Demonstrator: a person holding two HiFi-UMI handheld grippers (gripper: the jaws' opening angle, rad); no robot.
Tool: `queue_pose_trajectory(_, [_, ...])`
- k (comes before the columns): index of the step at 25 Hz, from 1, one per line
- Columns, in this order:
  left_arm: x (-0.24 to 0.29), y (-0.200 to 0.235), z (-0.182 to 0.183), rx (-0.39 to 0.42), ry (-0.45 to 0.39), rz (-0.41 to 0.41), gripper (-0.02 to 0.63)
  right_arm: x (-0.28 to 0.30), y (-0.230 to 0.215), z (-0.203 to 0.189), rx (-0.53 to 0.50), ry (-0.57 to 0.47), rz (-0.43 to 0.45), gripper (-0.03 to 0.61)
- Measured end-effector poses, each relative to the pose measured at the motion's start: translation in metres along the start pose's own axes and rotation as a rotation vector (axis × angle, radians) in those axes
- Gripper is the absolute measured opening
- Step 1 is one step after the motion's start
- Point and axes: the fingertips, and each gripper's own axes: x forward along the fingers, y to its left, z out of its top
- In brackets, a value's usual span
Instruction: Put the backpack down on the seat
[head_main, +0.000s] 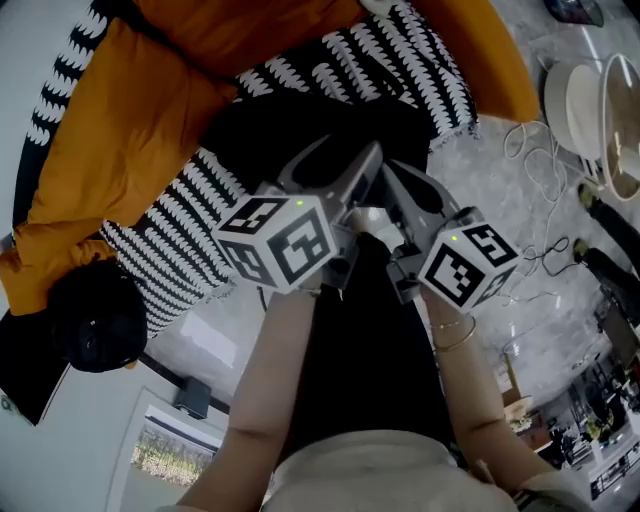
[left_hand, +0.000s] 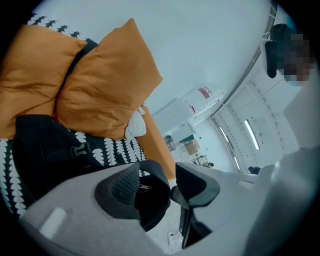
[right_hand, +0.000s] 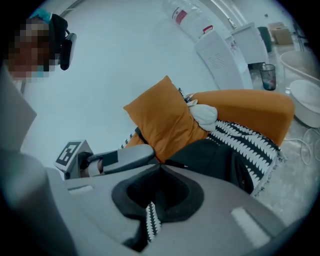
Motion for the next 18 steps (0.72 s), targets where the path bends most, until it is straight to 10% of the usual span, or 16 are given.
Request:
queue_pose_trajectory(14, [-0.067, -0.033, -0.018, 0.102, -0.013, -0.068, 0.2, -0.054, 0.024, -0.019, -0.057, -0.111, -0.064, 0.002])
queue_pose_trajectory(18, [-0.112, -0.056, -0.003, 0.174, -0.093, -0.113, 0.037, -0.077, 0.057, -0.012, -0.093, -0.199, -0.05, 0.002])
